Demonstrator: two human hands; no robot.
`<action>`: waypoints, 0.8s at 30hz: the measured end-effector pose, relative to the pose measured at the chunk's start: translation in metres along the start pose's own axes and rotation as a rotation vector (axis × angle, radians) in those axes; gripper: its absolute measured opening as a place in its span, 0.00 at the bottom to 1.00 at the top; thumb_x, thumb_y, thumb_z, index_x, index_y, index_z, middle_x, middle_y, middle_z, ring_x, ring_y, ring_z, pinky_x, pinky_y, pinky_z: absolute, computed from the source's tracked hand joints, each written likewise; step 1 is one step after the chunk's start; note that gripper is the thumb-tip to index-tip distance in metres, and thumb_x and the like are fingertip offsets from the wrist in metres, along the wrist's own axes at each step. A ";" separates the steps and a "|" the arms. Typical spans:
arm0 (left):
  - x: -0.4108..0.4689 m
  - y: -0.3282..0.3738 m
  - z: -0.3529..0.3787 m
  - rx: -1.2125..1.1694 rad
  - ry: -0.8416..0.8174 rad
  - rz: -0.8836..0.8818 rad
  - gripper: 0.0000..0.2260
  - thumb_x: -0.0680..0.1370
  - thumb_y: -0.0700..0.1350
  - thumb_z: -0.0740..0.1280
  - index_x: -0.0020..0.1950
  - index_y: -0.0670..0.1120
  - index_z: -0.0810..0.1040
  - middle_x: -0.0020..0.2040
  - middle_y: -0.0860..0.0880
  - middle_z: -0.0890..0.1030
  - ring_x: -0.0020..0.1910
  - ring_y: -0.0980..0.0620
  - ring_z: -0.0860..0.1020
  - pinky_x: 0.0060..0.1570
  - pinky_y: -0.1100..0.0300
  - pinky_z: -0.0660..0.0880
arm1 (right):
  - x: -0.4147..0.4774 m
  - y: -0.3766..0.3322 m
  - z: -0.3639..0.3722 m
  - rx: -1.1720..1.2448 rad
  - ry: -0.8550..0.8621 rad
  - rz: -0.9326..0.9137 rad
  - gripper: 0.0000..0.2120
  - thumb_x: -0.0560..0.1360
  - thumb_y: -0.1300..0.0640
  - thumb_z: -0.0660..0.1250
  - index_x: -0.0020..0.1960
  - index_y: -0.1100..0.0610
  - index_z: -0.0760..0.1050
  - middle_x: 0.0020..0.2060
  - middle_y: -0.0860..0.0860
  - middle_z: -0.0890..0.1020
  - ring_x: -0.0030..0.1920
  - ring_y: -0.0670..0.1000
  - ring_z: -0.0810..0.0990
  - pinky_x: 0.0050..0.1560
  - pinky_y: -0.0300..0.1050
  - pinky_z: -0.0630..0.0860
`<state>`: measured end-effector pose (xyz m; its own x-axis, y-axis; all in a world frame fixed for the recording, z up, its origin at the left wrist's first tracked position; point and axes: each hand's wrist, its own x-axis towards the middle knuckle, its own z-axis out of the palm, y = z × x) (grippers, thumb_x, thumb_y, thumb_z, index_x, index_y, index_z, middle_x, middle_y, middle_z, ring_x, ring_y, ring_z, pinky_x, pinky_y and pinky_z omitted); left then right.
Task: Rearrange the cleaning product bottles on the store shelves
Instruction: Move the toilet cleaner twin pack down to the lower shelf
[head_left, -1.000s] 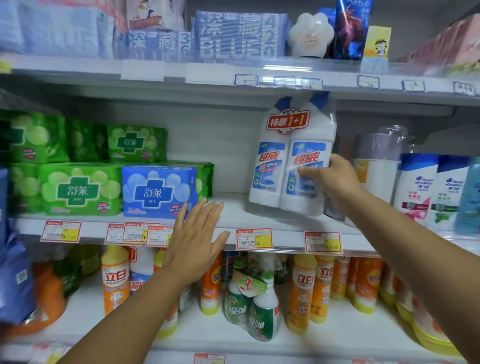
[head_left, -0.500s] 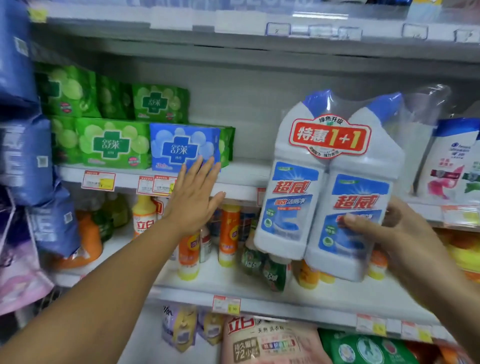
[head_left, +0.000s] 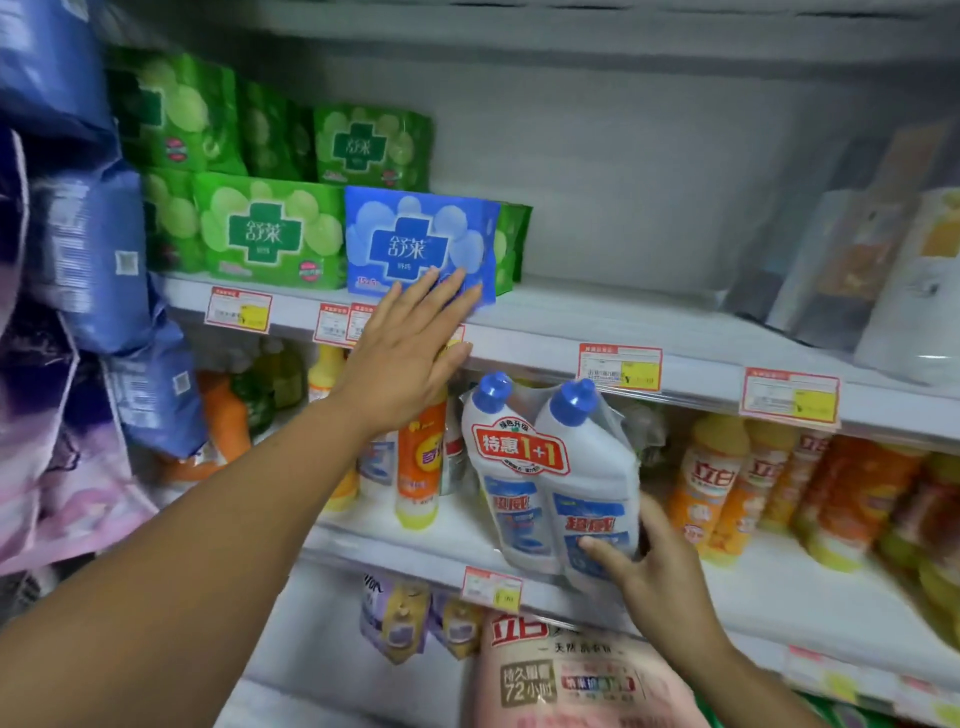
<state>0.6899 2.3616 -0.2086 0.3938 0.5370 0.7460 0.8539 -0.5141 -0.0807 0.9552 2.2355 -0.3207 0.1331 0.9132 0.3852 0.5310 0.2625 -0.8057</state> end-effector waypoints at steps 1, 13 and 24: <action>0.000 -0.002 0.001 -0.001 0.008 0.009 0.24 0.80 0.56 0.50 0.76 0.53 0.53 0.77 0.52 0.54 0.76 0.53 0.48 0.74 0.50 0.44 | 0.006 0.003 0.007 -0.005 0.006 -0.011 0.23 0.68 0.59 0.76 0.54 0.38 0.72 0.47 0.37 0.83 0.46 0.38 0.81 0.45 0.43 0.79; -0.001 -0.002 0.006 0.007 0.045 0.026 0.23 0.81 0.54 0.49 0.76 0.50 0.54 0.77 0.50 0.56 0.76 0.52 0.49 0.74 0.49 0.45 | 0.039 0.034 0.063 0.031 -0.021 0.028 0.21 0.70 0.55 0.74 0.59 0.44 0.70 0.49 0.40 0.83 0.50 0.40 0.81 0.51 0.43 0.79; -0.002 0.002 0.007 0.021 0.043 -0.001 0.23 0.81 0.54 0.49 0.76 0.51 0.52 0.77 0.51 0.54 0.76 0.52 0.47 0.74 0.49 0.43 | 0.059 0.039 0.081 0.007 -0.039 0.199 0.21 0.71 0.54 0.73 0.55 0.52 0.64 0.49 0.47 0.83 0.48 0.48 0.82 0.51 0.52 0.80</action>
<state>0.6934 2.3646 -0.2147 0.3786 0.5081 0.7736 0.8614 -0.4991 -0.0938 0.9160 2.3247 -0.3655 0.2021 0.9585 0.2009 0.4920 0.0780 -0.8671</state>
